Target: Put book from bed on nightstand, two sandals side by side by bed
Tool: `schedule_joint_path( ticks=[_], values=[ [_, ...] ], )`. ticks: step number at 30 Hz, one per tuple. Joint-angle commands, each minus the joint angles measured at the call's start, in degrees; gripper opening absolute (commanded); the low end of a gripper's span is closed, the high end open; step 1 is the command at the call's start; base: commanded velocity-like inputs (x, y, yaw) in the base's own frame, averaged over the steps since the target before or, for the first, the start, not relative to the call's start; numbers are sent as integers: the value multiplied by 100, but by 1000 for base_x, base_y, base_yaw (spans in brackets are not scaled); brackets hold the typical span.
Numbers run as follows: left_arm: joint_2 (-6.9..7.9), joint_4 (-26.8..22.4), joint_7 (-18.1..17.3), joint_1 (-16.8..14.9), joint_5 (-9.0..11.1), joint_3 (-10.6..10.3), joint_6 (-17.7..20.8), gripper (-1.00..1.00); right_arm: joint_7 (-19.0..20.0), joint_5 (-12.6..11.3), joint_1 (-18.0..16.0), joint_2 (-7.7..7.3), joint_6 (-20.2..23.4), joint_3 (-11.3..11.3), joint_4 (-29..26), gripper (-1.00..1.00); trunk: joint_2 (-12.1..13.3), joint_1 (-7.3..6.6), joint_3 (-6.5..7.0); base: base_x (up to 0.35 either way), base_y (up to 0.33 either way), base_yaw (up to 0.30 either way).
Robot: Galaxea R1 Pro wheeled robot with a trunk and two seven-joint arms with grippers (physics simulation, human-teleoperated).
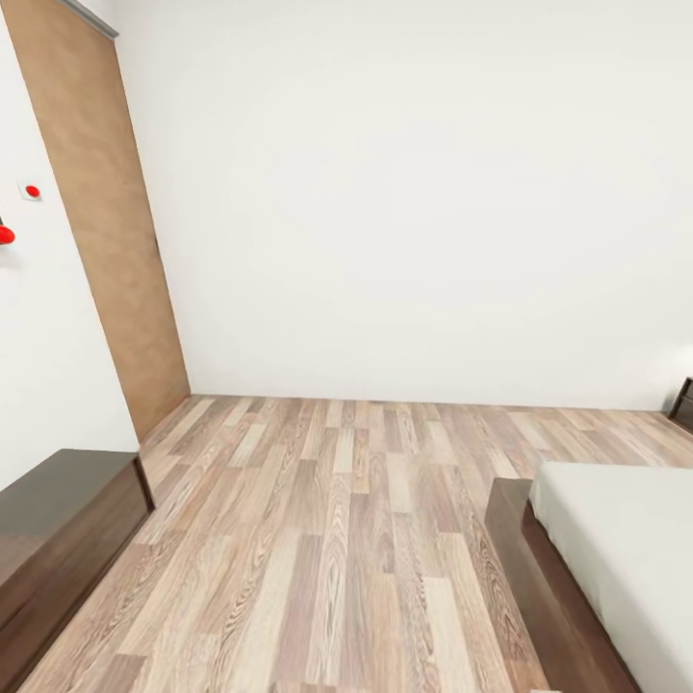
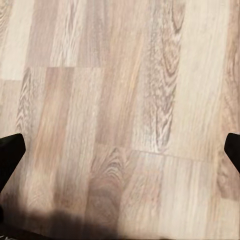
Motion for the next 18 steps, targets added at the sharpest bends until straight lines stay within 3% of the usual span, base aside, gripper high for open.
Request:
schedule_joint_path(
  ticks=[1, 18],
  values=[
    [0, 3, -7, -3, -60, 49, -23, 100, 27, -37, -8, -2, -11, -22, 19, 100, -3, 3, -6, 316, 0, 0],
    [0, 0, -7, -3, -60, 49, -23, 100, 29, -37, -8, -2, -21, -22, 19, 100, -3, 3, -15, 316, 0, 0]
  ],
)
